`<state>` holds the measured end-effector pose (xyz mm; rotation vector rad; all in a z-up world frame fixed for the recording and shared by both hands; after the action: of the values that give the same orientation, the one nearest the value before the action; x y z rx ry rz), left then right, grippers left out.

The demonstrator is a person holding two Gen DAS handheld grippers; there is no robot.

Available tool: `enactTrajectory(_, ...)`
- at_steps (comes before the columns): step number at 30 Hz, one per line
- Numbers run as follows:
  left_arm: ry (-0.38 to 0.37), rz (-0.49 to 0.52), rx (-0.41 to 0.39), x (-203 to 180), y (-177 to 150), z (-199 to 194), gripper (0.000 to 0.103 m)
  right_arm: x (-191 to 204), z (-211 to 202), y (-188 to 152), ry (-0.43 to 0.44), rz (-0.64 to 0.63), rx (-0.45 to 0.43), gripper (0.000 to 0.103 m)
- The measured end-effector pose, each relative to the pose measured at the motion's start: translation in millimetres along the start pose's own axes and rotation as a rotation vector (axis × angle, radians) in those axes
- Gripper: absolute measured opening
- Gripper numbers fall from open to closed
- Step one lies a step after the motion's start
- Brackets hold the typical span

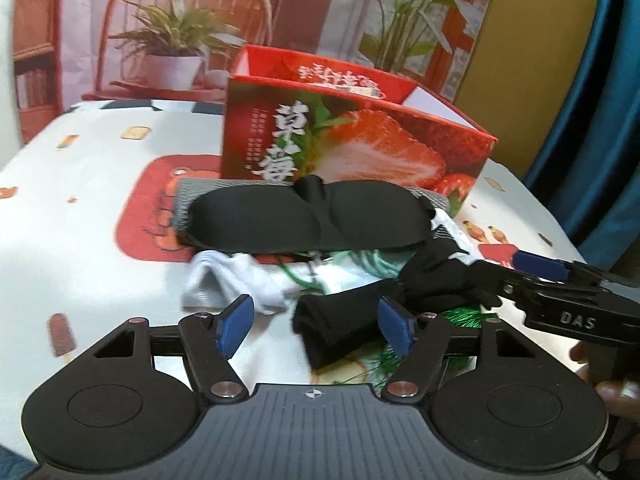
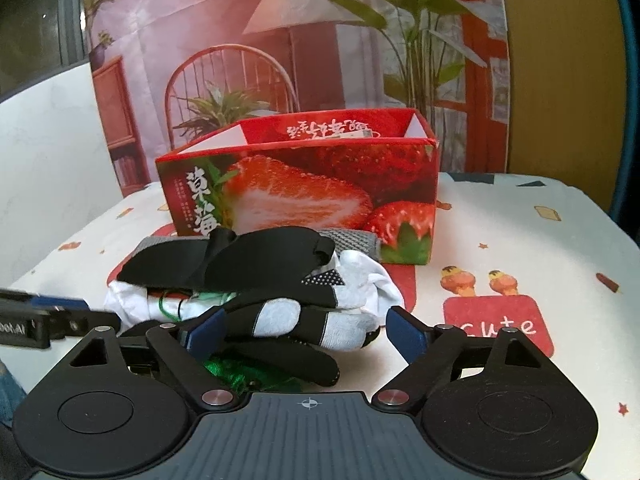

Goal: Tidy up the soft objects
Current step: 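Move the left tool back to the pile toward the black gloves, then close the left tool on a black glove while the right tool grasps the grey-fingered glove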

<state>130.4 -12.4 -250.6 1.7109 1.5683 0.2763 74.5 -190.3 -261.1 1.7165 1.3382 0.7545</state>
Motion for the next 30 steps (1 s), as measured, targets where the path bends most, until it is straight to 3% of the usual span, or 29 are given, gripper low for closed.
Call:
enactTrajectory(4, -0.009, 0.032, 0.029, -8.2, -1.7, 20.3, 0.071, -4.0, 13.1, 1.8, 0.014, 0.037, 0.010, 0.081)
enactTrajectory(11, -0.042, -0.034, 0.090, 2.0, -12.9, 43.9, 0.071, -9.7, 33.4, -10.7, 0.041, 0.115, 0.040, 0.081)
enactTrajectory(15, -0.030, 0.039, 0.068, -5.9, -20.8, 45.5, 0.071, -12.9, 34.8, -15.2, 0.052, 0.152, 0.035, 0.081)
enactTrajectory(22, 0.005, 0.054, 0.045, -6.5, -25.8, 39.9, 0.039, -14.2, 31.7, -18.5, 0.086, 0.192, 0.025, 0.076)
enactTrajectory(25, -0.009, 0.032, 0.046, -3.4, -24.8, 37.6, 0.032, -12.2, 29.3, -17.8, 0.096, 0.191, 0.020, 0.070)
enactTrajectory(30, -0.014, 0.032, 0.030, -4.4, -23.8, 33.8, 0.024, -3.6, 23.8, -14.0, 0.116, 0.150, 0.003, 0.049)
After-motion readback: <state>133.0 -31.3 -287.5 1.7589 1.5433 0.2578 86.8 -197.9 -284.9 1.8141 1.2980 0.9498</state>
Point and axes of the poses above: each gripper's, at about its wrist camera, not at the fingertips, and z roughly the way its jaws point, x to its left, y to its top, the point moved 5 cm from there along z, roughly the way its jaws point, and after that the axes turned 10 degrees about -z, right-handed, at the moved point
